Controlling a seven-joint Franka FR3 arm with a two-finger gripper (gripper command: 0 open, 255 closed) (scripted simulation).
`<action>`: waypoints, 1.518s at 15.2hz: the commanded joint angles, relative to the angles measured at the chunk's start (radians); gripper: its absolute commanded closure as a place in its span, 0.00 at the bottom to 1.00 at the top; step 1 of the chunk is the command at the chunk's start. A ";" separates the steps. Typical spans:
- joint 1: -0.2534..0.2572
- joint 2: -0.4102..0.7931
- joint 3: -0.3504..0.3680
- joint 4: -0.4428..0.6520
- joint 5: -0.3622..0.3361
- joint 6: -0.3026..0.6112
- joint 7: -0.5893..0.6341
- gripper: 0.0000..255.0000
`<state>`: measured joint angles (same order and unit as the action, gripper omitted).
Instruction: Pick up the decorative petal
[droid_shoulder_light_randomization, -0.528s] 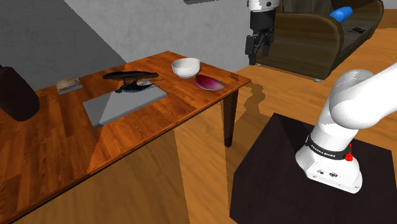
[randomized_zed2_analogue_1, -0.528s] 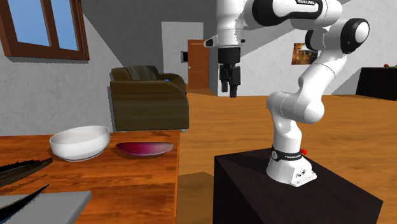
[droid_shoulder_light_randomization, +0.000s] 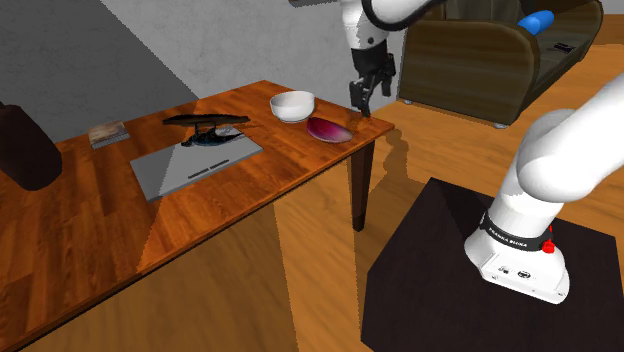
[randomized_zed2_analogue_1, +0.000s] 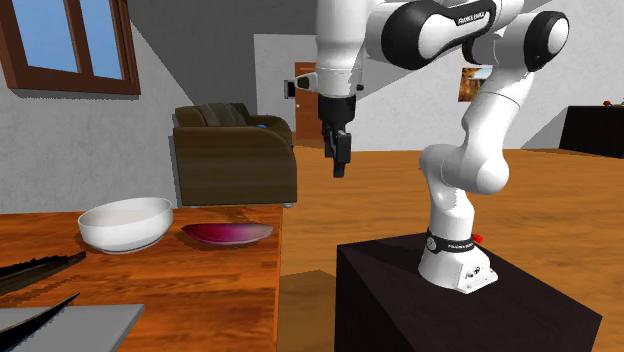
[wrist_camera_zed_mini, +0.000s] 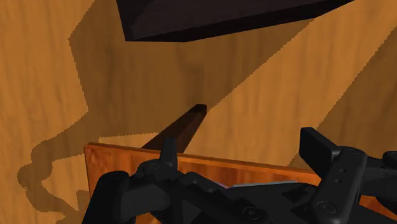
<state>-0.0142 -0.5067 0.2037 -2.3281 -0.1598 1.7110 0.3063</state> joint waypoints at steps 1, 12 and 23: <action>-0.016 0.095 0.051 0.040 -0.068 0.024 0.062 0.00; -0.012 0.688 0.203 0.398 -0.554 -0.105 0.422 0.00; 0.097 1.049 0.136 0.665 -0.803 -0.249 0.527 0.00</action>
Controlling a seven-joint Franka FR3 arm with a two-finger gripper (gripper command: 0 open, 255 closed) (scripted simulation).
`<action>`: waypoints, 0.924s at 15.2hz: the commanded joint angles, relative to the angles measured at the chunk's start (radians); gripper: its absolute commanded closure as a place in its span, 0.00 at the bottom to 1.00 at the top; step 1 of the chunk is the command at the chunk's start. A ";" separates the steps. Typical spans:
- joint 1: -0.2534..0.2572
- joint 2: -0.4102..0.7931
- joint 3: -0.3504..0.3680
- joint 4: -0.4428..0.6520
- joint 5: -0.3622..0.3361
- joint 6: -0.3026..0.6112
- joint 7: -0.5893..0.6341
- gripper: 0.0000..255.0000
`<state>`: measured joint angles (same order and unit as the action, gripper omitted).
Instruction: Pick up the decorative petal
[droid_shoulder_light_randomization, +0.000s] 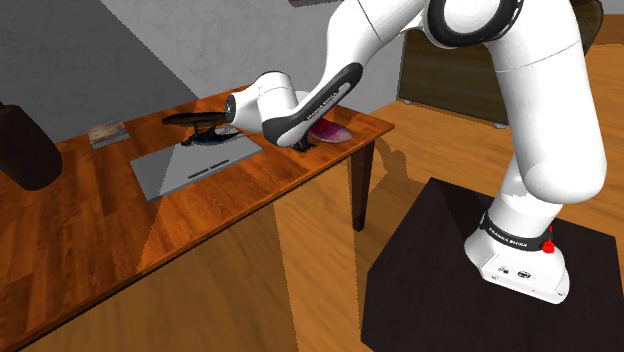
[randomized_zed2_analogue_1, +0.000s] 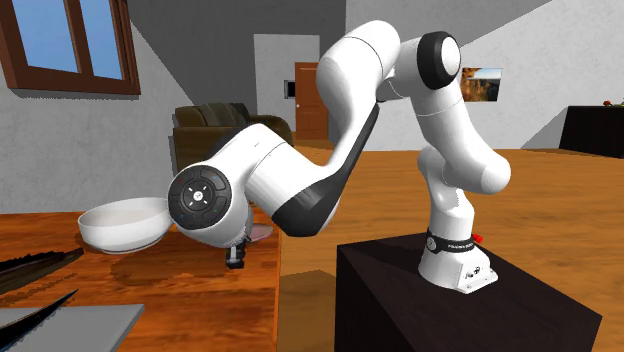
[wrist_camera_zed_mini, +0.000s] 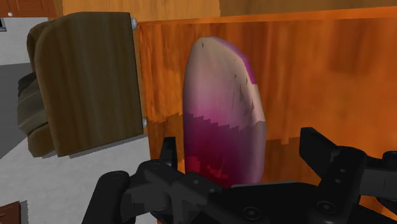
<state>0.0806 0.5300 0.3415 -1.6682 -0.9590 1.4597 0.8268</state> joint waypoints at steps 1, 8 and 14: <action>0.003 0.020 -0.003 0.004 -0.005 0.008 0.013 0.00; 0.003 0.038 -0.006 -0.002 -0.010 0.023 0.031 1.00; 0.003 0.038 -0.006 -0.002 -0.010 0.023 0.032 1.00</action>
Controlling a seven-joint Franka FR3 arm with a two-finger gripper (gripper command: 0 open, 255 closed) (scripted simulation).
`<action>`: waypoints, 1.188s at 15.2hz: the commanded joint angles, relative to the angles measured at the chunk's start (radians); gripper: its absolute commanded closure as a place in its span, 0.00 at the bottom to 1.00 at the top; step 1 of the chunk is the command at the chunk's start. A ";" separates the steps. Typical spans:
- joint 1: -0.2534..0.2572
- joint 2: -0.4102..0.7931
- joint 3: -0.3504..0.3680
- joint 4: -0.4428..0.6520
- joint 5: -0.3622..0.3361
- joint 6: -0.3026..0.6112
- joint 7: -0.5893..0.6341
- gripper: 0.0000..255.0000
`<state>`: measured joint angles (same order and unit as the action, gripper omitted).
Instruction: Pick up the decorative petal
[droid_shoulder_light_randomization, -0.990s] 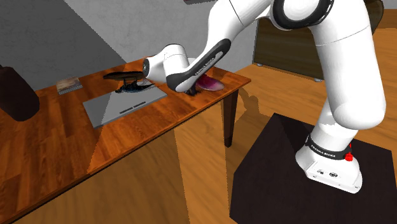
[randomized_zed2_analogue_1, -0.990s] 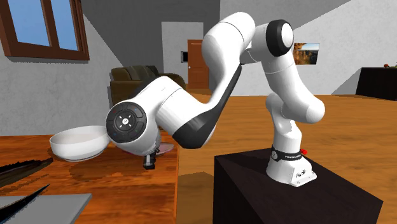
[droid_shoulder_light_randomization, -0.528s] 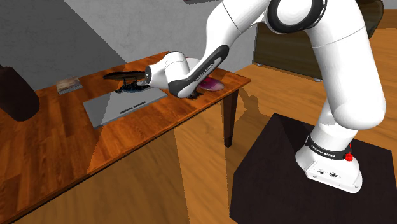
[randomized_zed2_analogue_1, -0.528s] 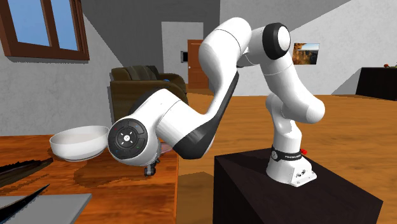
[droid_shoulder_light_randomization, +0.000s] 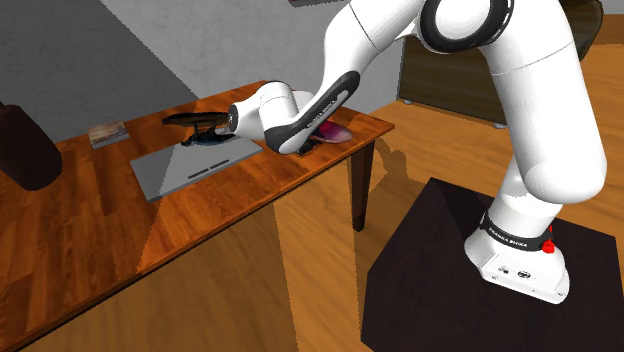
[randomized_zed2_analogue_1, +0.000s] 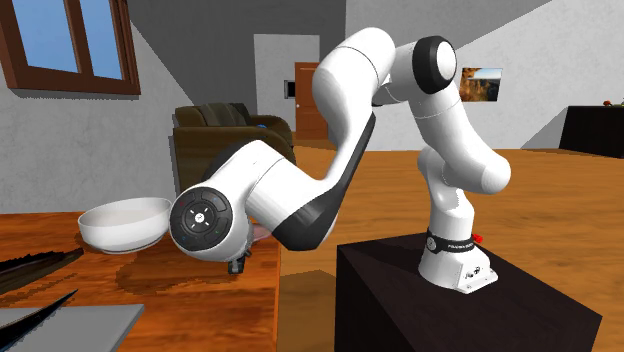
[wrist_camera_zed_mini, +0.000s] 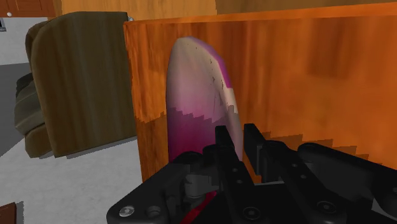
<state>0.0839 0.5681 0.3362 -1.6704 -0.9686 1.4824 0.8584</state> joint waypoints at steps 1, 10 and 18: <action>0.000 0.001 0.000 0.002 0.000 -0.001 -0.001 1.00; -0.001 -0.064 0.008 0.021 0.014 -0.052 -0.064 1.00; 0.000 -0.102 0.013 0.044 0.021 -0.089 -0.109 1.00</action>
